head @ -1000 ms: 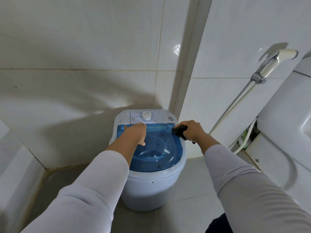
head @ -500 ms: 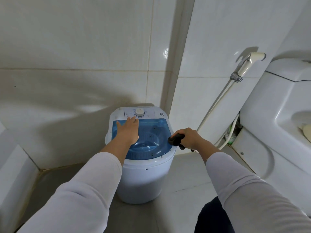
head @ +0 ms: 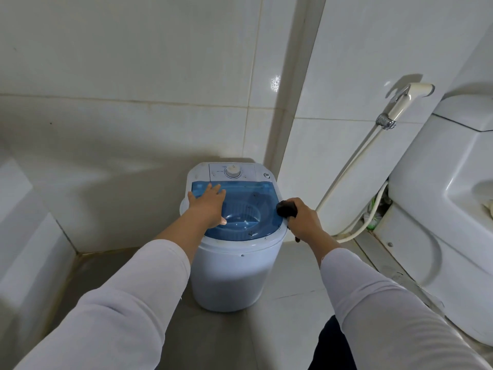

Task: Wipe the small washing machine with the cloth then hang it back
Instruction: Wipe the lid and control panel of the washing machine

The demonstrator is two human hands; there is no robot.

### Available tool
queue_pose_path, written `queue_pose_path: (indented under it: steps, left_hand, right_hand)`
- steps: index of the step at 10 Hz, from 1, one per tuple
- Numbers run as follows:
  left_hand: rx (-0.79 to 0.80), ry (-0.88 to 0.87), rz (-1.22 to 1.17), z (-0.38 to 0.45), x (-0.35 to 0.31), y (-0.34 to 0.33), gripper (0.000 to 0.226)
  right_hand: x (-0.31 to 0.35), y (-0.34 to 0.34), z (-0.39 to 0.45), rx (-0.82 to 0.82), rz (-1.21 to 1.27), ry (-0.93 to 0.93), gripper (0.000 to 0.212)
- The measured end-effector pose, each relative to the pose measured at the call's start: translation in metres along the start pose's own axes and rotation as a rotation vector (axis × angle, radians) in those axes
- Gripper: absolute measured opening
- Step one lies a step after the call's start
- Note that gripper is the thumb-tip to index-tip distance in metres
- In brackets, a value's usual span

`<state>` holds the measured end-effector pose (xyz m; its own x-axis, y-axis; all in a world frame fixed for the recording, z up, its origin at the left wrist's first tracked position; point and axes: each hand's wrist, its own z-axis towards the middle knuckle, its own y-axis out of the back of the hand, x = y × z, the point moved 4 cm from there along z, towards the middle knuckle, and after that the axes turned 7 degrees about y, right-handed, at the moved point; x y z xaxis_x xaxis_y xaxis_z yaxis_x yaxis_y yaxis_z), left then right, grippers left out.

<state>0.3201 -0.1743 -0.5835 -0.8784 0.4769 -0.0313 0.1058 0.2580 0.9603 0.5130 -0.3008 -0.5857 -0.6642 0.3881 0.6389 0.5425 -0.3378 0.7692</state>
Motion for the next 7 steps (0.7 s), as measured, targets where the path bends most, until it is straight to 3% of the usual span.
queue_pose_path:
  steps: [3, 7]
  left_hand:
    - [-0.023, 0.021, -0.019, 0.002, -0.001, -0.007, 0.089]
    - [-0.067, 0.025, -0.044, -0.005, 0.000, -0.010, 0.083]
  right_hand:
    - [-0.004, -0.007, -0.012, -0.004, -0.040, 0.019, 0.052]
    - [0.002, -0.009, -0.031, 0.014, -0.115, 0.019, 0.055]
